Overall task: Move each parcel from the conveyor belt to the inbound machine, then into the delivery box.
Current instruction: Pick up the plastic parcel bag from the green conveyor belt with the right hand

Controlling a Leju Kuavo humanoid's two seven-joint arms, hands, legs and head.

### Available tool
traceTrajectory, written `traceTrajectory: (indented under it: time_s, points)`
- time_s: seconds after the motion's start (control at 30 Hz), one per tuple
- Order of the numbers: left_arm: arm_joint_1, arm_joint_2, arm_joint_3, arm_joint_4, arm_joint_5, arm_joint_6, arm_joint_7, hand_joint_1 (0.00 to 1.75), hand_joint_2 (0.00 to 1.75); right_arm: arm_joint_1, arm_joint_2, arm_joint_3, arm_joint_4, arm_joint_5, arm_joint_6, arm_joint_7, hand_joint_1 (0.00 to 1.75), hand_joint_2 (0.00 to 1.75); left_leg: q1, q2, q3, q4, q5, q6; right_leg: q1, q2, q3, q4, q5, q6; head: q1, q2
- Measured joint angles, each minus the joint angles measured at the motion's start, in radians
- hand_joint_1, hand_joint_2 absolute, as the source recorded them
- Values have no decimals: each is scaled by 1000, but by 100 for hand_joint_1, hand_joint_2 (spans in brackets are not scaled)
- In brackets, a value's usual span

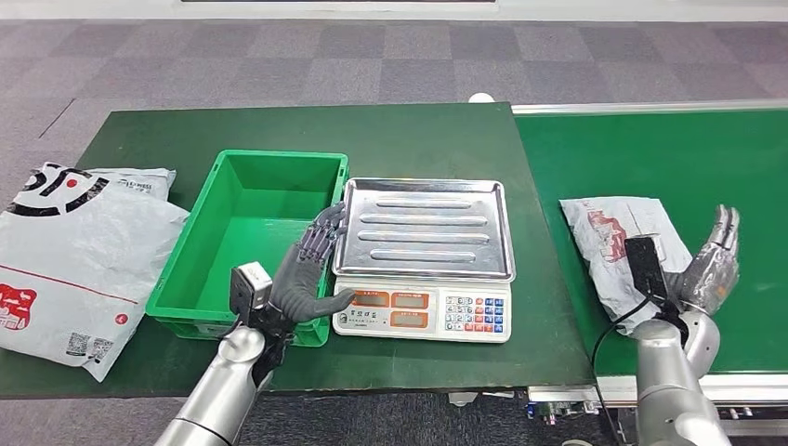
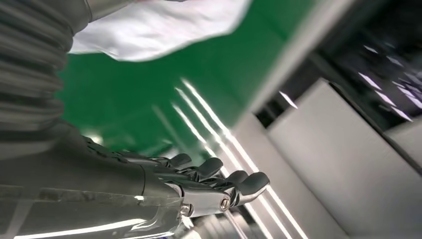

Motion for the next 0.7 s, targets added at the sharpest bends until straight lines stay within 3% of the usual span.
traceTrajectory:
  time_s: [0.07,0.1,0.2,0.27,0.7]
  points:
    - [0,-1,7,-3,-2,-4,0,0,175,6,14,18,-33,6,4,-3,0,175,0,0,0,0,0,0,0,0,0,0,0,0,0,0]
    - [-1,-1,8,-4,-4,-6,0,0,175,6,18,32,-36,43,39,43,0,175,0,1,0,0,0,0,0,0,0,0,0,0,0,0]
    - [-8,-2,10,-3,-16,-11,0,0,175,-7,12,89,8,218,245,361,0,175,0,1,0,0,0,0,0,1,0,0,0,0,0,0]
    - [-15,-3,10,-1,-20,-12,0,0,175,-8,9,118,46,261,320,537,0,175,-1,-1,-1,1,1,1,-1,-1,0,0,0,0,0,0]
    - [-44,-3,11,27,-21,-12,0,0,175,-42,-14,165,164,265,432,618,0,175,-1,-1,-1,1,1,1,-1,-1,-1,0,1,0,0,0]
